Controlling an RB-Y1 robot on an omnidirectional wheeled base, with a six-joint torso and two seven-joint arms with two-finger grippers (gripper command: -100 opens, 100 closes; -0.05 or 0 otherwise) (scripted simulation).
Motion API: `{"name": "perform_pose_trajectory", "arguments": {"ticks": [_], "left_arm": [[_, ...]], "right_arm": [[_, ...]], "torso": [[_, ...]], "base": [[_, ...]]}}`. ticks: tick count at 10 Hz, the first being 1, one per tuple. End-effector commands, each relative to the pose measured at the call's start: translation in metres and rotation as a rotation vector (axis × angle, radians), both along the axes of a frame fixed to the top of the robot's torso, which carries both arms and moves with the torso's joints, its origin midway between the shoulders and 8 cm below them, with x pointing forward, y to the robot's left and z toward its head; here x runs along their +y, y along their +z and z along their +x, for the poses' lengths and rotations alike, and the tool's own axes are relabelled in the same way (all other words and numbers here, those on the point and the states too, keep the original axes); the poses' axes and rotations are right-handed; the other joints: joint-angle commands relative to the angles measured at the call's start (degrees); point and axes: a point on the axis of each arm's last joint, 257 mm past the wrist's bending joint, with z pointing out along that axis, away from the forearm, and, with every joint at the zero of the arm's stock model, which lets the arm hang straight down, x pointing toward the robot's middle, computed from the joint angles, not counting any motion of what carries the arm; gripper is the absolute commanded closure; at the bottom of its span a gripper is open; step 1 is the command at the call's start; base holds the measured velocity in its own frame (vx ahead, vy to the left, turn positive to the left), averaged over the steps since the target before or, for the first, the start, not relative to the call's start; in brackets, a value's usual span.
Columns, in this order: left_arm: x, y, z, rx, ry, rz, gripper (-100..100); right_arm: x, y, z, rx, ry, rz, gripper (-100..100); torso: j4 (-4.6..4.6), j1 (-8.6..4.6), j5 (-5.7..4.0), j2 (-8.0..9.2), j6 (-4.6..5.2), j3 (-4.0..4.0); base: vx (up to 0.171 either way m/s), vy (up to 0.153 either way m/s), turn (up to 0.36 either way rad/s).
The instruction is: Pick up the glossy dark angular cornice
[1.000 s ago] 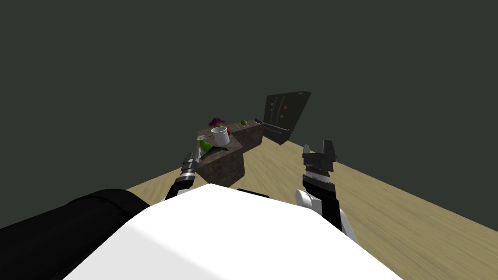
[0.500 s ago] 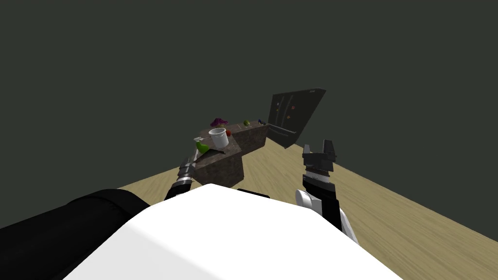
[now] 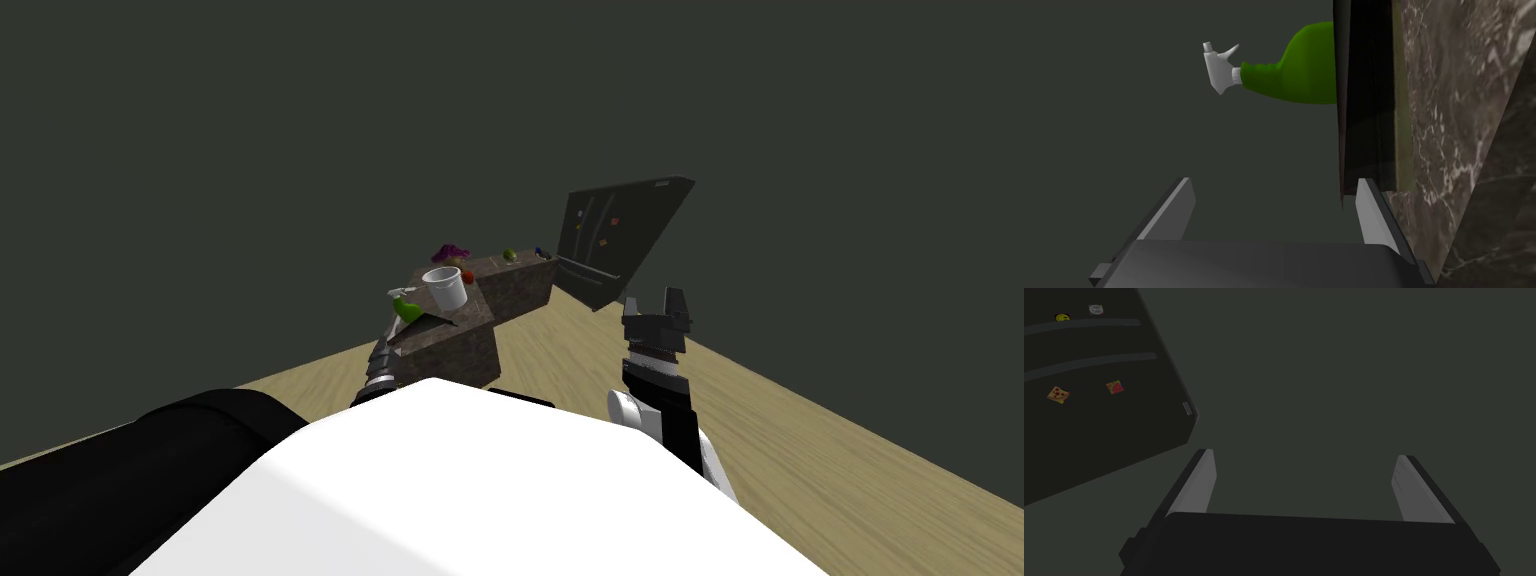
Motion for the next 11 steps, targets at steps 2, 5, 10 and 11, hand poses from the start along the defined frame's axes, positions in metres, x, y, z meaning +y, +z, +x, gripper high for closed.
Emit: {"name": "perform_pose_trajectory", "arguments": {"ticks": [2, 5, 10, 11], "left_arm": [[-0.009, -0.025, -0.013, 0.006, 0.054, -0.072, -100], [-0.011, -0.028, -0.016, 0.005, 0.057, -0.079, 0], [-0.007, -0.019, -0.005, -0.006, 0.060, -0.074, 100], [-0.007, -0.020, -0.005, -0.004, 0.060, -0.077, 100]], "right_arm": [[0.000, 0.000, 0.000, 0.000, 0.000, 0.000, 0], [0.000, 0.000, 0.000, 0.000, 0.000, 0.000, 0], [0.000, 0.000, 0.000, 0.000, 0.000, 0.000, 0], [0.000, 0.000, 0.000, 0.000, 0.000, 0.000, 0]], "torso": [[0.01, 0.15, 0.02, 0.01, 0.01, 0.01], [0.06, 0.27, 0.05, 0.33, 0.02, 0.18], [0.14, 0.20, 0.04, 0.63, 0.01, 0.36], [0.16, 0.09, -0.07, 0.66, 0.01, 0.39]], "base": [[0.147, 0.026, 0.025], [0.064, 0.027, -0.005], [-0.001, 0.020, -0.008], [0.002, 0.006, -0.003]]}}
